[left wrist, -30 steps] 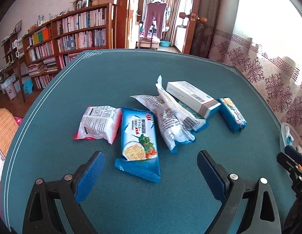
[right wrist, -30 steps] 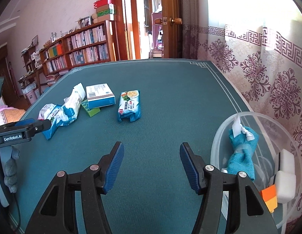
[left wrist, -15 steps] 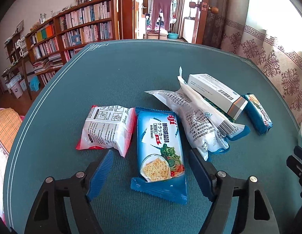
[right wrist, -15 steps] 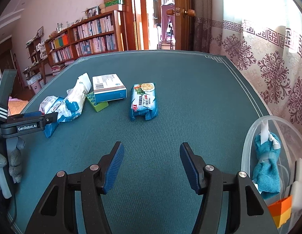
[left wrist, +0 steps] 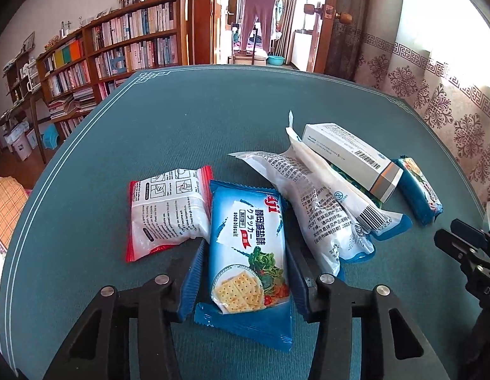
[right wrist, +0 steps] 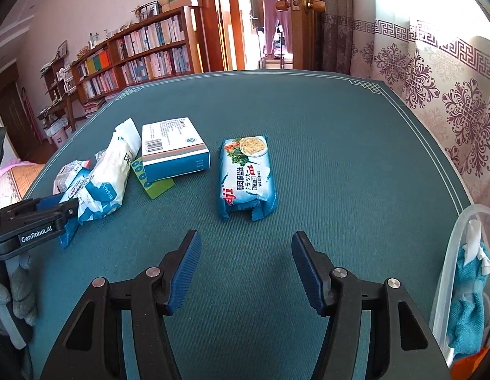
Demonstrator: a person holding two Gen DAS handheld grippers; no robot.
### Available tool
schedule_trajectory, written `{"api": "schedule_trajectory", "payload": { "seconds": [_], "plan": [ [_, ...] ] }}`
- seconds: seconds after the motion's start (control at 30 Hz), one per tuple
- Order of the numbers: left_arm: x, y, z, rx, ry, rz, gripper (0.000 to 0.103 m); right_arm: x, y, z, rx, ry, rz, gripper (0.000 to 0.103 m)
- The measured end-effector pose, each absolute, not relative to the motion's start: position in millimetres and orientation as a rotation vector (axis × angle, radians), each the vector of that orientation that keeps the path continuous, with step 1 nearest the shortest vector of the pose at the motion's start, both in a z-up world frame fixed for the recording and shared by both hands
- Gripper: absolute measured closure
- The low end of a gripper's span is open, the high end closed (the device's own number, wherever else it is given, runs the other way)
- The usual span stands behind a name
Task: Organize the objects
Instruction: 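Grasp the blue cracker packet with the left gripper while the right gripper grasps another cracker packet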
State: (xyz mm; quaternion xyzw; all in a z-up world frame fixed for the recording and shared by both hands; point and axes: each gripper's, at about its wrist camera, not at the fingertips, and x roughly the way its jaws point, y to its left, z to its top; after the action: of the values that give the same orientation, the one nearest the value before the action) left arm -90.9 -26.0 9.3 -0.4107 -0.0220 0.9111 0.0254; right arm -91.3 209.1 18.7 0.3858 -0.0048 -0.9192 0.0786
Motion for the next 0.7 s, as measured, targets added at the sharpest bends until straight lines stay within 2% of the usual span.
{"api": "schedule_trajectory", "payload": {
  "seconds": [0.2, 0.7],
  "plan": [
    [-87, -26, 11, -1.261, -0.112, 2.783, 0.059, -118, 208, 20, 1.166, -0.046, -2.770, 0.042],
    [-79, -22, 11, -1.254, -0.117, 2.743, 0.059, -157, 197, 14, 1.208, -0.050, -2.773, 0.042]
  ]
}}
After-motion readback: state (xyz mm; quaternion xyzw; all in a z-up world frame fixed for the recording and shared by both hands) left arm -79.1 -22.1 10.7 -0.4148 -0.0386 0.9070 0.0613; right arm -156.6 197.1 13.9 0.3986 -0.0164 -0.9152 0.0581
